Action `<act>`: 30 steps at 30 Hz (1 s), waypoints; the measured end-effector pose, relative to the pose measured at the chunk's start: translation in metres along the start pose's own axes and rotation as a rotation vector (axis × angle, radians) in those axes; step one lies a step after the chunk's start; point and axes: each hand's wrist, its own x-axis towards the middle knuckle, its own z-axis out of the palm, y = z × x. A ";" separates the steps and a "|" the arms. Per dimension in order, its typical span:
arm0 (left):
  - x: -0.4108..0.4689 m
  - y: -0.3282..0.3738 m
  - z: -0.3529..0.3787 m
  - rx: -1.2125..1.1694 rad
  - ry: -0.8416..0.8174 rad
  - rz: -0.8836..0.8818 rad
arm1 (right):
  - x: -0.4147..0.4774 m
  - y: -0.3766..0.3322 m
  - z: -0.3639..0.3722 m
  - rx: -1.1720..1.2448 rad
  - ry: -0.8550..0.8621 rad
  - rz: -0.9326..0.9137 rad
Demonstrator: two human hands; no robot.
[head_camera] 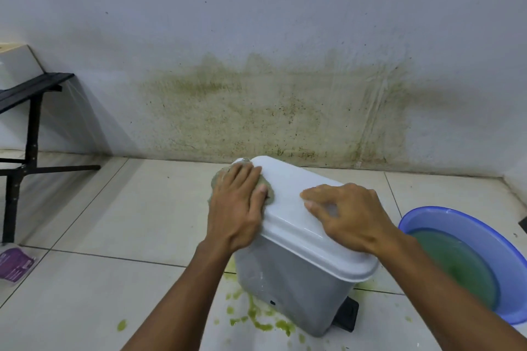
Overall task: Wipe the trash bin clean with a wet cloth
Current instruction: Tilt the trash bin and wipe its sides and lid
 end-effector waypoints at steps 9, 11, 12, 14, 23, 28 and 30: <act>-0.002 0.021 0.001 0.151 -0.351 0.155 | -0.010 -0.016 0.031 -0.066 -0.130 -0.125; 0.014 0.008 -0.008 0.192 -0.415 0.108 | -0.018 -0.026 0.034 -0.131 -0.135 -0.104; 0.023 0.003 -0.011 0.216 -0.441 0.091 | -0.021 -0.032 0.036 -0.170 -0.145 -0.068; 0.037 -0.003 -0.012 0.245 -0.480 0.090 | -0.026 -0.045 0.041 -0.222 -0.162 0.010; 0.068 0.004 -0.012 0.241 -0.564 0.049 | -0.015 0.015 0.026 -0.348 -0.188 -0.221; 0.022 0.040 0.010 0.270 -0.390 -0.057 | -0.002 0.080 -0.024 -0.223 -0.185 -0.168; 0.025 0.046 0.018 0.224 -0.402 -0.018 | -0.002 0.060 -0.004 -0.134 -0.084 -0.020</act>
